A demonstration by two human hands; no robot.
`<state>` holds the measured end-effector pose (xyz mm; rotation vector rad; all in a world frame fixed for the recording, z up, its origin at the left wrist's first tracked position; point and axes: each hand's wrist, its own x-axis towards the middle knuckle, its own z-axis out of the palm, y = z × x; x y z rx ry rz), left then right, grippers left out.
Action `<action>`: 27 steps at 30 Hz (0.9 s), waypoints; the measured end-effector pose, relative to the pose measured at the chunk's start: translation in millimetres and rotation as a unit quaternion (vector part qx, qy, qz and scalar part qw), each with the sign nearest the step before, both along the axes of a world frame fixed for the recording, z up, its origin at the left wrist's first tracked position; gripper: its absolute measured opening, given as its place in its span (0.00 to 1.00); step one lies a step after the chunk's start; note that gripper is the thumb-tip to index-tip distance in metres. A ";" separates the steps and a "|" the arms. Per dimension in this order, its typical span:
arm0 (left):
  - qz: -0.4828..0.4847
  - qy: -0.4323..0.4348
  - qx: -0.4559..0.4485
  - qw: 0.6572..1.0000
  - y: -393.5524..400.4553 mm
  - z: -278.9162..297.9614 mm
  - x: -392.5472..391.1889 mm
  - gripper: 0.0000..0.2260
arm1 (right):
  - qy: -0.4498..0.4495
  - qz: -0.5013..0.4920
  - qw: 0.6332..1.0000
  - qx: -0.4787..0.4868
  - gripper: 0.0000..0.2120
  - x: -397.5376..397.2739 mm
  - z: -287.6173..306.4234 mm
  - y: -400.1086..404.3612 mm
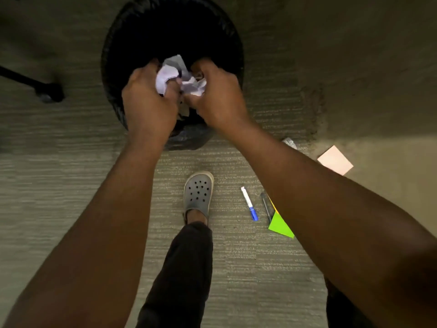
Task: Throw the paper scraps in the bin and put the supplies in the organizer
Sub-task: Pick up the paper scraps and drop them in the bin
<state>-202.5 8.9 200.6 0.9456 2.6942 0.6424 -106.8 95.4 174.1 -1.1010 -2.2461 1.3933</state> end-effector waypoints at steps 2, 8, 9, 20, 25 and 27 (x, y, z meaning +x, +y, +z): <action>-0.021 -0.016 -0.095 0.995 -3.1 -12.3 -8.4 0.19 | -0.054 0.028 0.998 0.019 0.24 -10.3 -14.5 0.2; -0.082 -0.012 -0.011 0.997 -22.7 -26.6 18.8 0.18 | 0.007 -0.064 0.994 0.086 0.14 34.0 -25.7 -20.1; -0.086 -0.010 0.023 0.996 -27.3 -28.9 31.4 0.17 | 0.019 -0.088 0.991 0.100 0.12 51.5 -26.4 -24.6; -0.193 -0.161 -0.047 0.967 -68.1 -112.0 215.7 0.10 | -0.241 -0.268 0.932 -0.037 0.14 354.8 -109.7 -79.2; -0.303 -0.199 -0.168 0.917 -88.4 -187.3 293.9 0.18 | -0.335 -0.227 0.906 -0.121 0.04 432.3 -148.8 -107.8; -0.315 -0.197 -0.185 0.910 -90.5 -209.6 317.1 0.15 | -0.367 -0.164 0.905 -0.142 0.10 448.8 -170.9 -115.5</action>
